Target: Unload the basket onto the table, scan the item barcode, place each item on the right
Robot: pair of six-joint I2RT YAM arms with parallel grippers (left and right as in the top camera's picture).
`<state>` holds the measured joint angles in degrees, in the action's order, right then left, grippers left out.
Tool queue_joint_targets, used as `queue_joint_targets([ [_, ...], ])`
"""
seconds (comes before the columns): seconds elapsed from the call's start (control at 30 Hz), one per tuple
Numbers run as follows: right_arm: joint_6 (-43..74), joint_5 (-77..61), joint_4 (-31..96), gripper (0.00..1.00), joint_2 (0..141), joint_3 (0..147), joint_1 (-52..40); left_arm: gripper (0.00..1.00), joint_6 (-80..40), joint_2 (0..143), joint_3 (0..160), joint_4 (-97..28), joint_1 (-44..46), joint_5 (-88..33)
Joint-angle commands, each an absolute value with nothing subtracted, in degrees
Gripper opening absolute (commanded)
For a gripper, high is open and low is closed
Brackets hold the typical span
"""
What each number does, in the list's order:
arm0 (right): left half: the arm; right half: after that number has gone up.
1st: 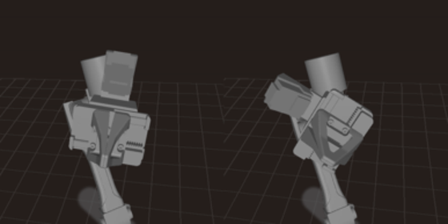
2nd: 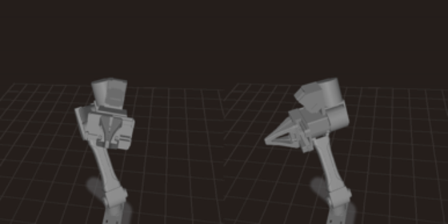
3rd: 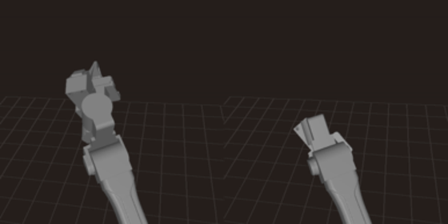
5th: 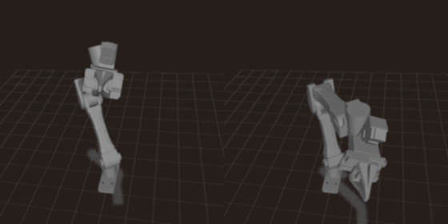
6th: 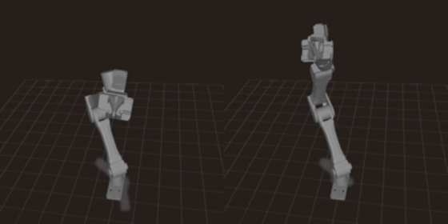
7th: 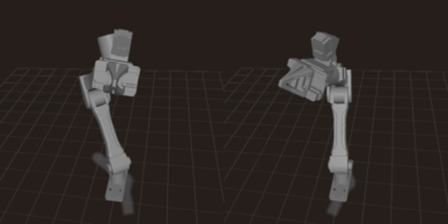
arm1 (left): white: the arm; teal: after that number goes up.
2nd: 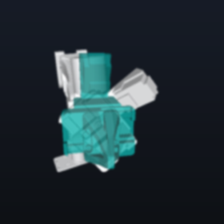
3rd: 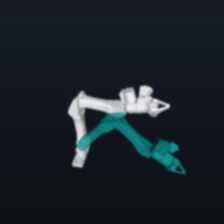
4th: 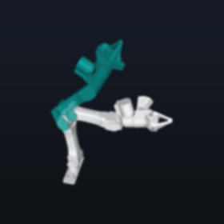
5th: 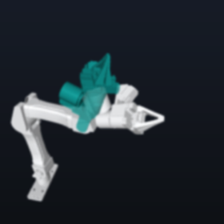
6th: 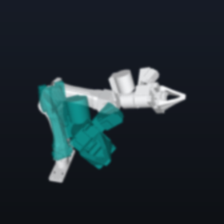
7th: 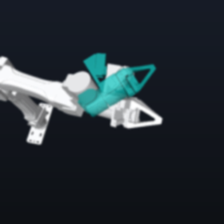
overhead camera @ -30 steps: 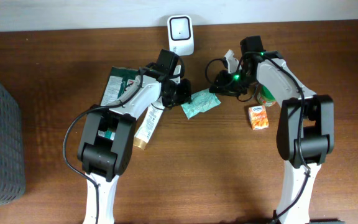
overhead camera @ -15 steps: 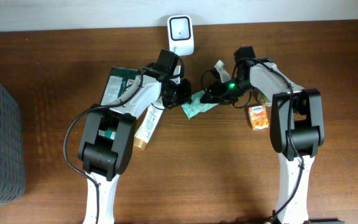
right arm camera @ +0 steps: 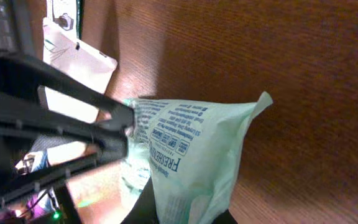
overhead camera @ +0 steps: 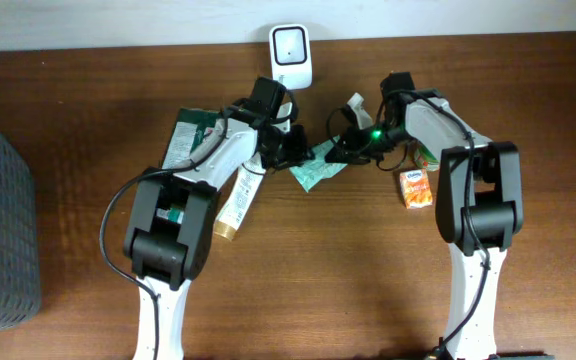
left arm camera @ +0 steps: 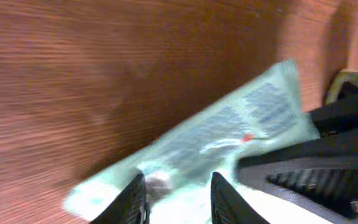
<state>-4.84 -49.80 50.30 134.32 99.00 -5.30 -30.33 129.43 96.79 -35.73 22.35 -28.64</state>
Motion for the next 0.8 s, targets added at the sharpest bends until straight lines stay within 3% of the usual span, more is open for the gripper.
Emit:
queue_joint_targets([
  [0.0,-7.4,-54.0,52.5,0.04,127.8,100.4,-3.3,0.33,-23.6,120.8,99.4,-39.6,16.3,-27.0],
  [0.1,-7.7,-54.3,54.5,0.04,120.1,100.4,-2.8,0.36,-20.6,110.9,100.1,-44.9,10.3,-24.3],
  [0.2,-7.7,-56.9,56.2,0.04,112.1,100.4,-2.6,0.45,-19.1,103.0,100.1,-51.3,4.6,-16.6],
  [0.37,-7.7,-61.3,58.8,0.04,102.9,100.4,-2.5,0.86,-19.2,101.1,100.1,-58.0,-1.8,-7.7],
  [0.4,-7.7,-61.3,59.0,0.04,100.9,100.4,-2.5,0.99,-19.2,101.1,100.1,-58.7,-2.3,-5.8],
  [0.5,-7.7,-59.9,58.3,0.04,98.4,100.4,-2.5,0.99,-19.2,101.1,100.1,-59.3,-2.4,-4.6],
  [0.6,-6.0,-50.1,55.6,0.04,98.2,100.4,-5.0,0.99,-19.2,101.1,100.1,-59.3,-2.4,-4.6],
  [0.7,-0.3,-18.3,40.4,0.04,99.2,100.4,-15.0,0.99,-19.2,101.1,100.1,-59.3,-2.4,-4.6],
  [0.77,-3.0,0.3,31.5,0.04,100.8,100.4,-20.1,0.99,-19.2,101.1,100.1,-59.3,-2.4,-4.6],
])
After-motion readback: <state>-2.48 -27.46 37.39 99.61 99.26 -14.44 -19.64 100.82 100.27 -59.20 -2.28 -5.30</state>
